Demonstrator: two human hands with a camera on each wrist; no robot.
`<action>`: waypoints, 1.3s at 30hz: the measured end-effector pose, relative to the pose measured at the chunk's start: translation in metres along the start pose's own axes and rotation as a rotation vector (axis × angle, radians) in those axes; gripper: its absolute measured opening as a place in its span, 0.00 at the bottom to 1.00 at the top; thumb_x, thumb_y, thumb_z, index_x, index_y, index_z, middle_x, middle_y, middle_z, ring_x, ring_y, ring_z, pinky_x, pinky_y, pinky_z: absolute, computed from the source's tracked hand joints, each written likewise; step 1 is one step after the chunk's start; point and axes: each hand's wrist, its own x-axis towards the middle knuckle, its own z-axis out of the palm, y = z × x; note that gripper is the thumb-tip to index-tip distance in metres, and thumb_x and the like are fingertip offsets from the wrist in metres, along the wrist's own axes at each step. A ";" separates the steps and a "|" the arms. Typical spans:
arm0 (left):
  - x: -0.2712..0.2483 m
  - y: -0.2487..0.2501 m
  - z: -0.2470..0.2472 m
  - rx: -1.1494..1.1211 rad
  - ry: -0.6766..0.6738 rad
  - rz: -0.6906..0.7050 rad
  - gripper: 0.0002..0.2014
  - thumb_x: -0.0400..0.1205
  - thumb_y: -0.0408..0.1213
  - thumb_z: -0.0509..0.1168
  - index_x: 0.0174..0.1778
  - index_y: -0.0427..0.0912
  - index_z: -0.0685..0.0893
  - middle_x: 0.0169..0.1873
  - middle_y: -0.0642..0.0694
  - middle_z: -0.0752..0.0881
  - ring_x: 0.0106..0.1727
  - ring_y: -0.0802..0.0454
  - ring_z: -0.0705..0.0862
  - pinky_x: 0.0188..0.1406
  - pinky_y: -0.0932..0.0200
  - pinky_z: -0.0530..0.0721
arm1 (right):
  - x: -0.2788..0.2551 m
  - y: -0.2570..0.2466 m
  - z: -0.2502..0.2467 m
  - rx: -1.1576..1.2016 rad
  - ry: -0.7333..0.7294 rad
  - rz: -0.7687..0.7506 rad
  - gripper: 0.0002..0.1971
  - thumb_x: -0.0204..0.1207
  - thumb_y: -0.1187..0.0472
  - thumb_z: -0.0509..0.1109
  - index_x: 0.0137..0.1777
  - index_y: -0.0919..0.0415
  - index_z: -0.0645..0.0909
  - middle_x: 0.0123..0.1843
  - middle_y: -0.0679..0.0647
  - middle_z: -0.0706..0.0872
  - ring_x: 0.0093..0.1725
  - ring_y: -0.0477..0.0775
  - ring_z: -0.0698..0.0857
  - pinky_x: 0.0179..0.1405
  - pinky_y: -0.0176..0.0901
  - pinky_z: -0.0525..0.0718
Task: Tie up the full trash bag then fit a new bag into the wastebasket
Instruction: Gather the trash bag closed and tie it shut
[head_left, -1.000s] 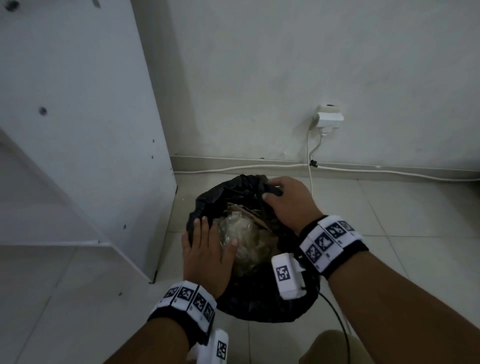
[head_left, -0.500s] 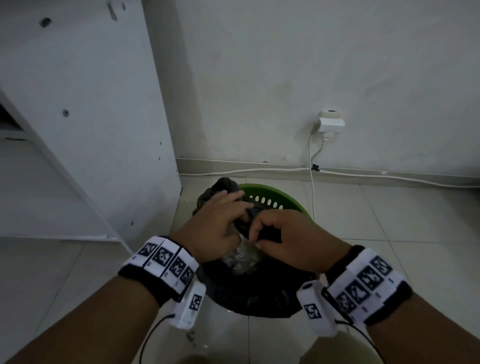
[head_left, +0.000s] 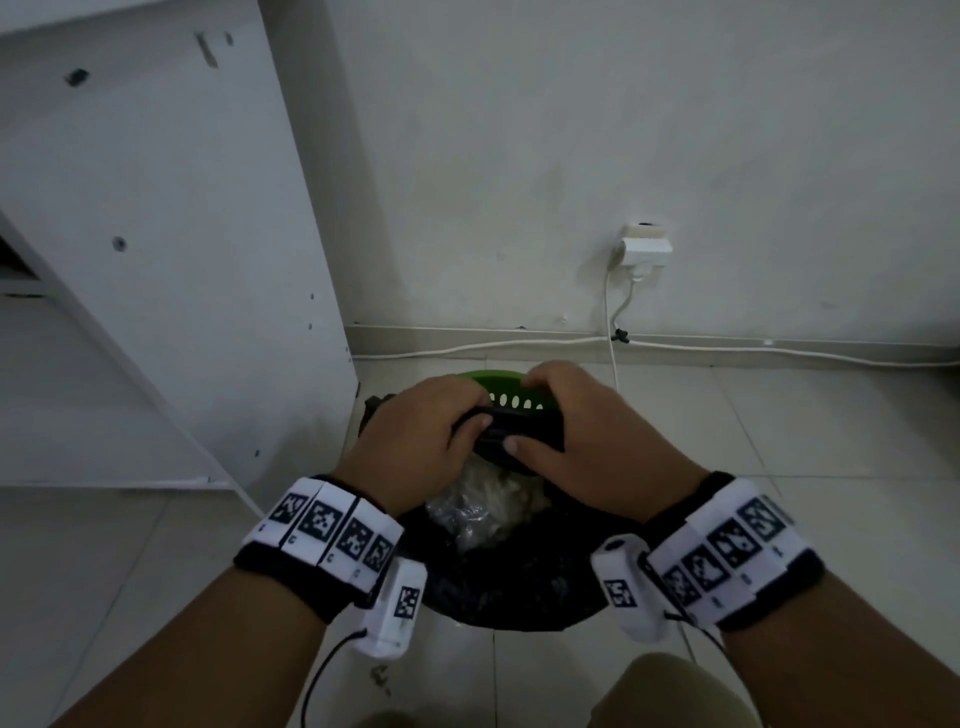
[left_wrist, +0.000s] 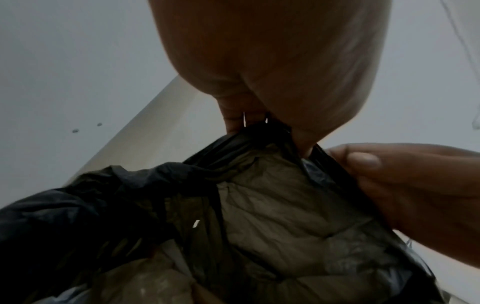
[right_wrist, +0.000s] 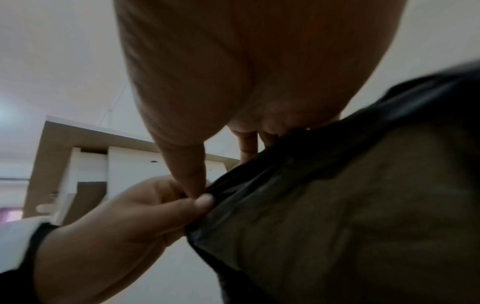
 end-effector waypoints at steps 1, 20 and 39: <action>0.001 0.004 -0.001 0.001 0.018 -0.011 0.14 0.83 0.48 0.55 0.51 0.47 0.83 0.42 0.54 0.81 0.44 0.55 0.78 0.40 0.56 0.76 | 0.003 -0.007 0.005 0.030 -0.042 0.009 0.20 0.77 0.46 0.72 0.64 0.53 0.76 0.55 0.47 0.84 0.51 0.48 0.83 0.48 0.41 0.78; -0.004 0.005 -0.034 -0.085 0.098 -0.032 0.05 0.82 0.42 0.68 0.46 0.47 0.89 0.39 0.55 0.85 0.42 0.59 0.82 0.43 0.62 0.79 | 0.001 -0.011 -0.023 -0.178 -0.047 0.016 0.33 0.76 0.45 0.72 0.79 0.55 0.73 0.74 0.55 0.80 0.73 0.58 0.77 0.74 0.51 0.72; -0.005 0.029 -0.043 -0.223 0.179 -0.218 0.03 0.82 0.37 0.69 0.46 0.49 0.88 0.39 0.61 0.86 0.44 0.71 0.82 0.43 0.79 0.73 | 0.008 -0.024 -0.026 -0.129 -0.004 -0.044 0.36 0.74 0.36 0.65 0.78 0.54 0.73 0.72 0.52 0.81 0.72 0.54 0.78 0.74 0.54 0.74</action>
